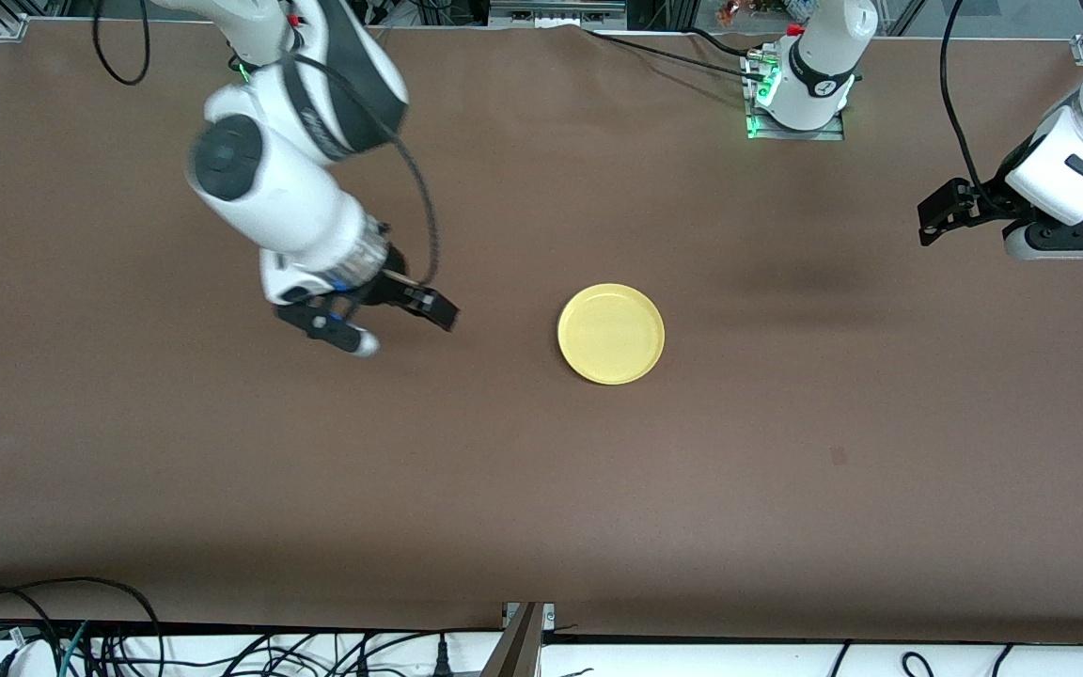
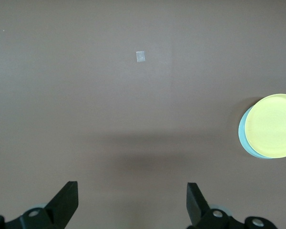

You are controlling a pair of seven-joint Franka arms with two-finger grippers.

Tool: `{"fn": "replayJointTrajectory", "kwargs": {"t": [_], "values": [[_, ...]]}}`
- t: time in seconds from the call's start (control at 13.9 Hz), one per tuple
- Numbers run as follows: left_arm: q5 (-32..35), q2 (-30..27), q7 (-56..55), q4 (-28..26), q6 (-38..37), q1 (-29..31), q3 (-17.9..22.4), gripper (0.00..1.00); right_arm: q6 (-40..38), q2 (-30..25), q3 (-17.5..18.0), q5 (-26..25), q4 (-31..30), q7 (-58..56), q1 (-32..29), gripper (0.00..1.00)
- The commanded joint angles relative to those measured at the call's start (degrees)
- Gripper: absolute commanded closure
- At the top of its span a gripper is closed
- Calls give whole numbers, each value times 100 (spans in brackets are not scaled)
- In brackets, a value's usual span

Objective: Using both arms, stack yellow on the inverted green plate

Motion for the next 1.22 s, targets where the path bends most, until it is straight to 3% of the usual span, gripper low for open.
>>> {"fn": "replayJointTrajectory", "kwargs": {"t": [0.0, 0.07, 0.29, 0.43, 0.57, 0.79, 1.15], "values": [[89, -64, 98, 41, -124, 27, -37, 0, -1014, -619, -580, 44, -88, -942, 12, 0], [89, -64, 98, 41, -125, 19, -37, 0, -1366, -839, -512, -8, -88, -1259, -372, 0], [89, -64, 89, 41, -125, 27, -37, 0, -1984, -1516, 453, -832, -141, -2034, -1770, 0], [98, -64, 89, 41, -125, 18, -46, 0, -2361, -1684, 674, -1106, -132, -2419, -2315, 0], [98, -55, 80, 50, -125, 18, -46, 0, -2389, -1834, 1252, -1571, -132, -3096, -3069, 0], [98, -37, 63, 50, -125, 10, -63, 0, -2442, -1852, 1869, -1713, -132, -3695, -3994, 0], [89, 59, 45, 164, -177, 1, -63, 0, -2451, -1817, 1923, -1916, -80, -4109, -4058, 0]]}}
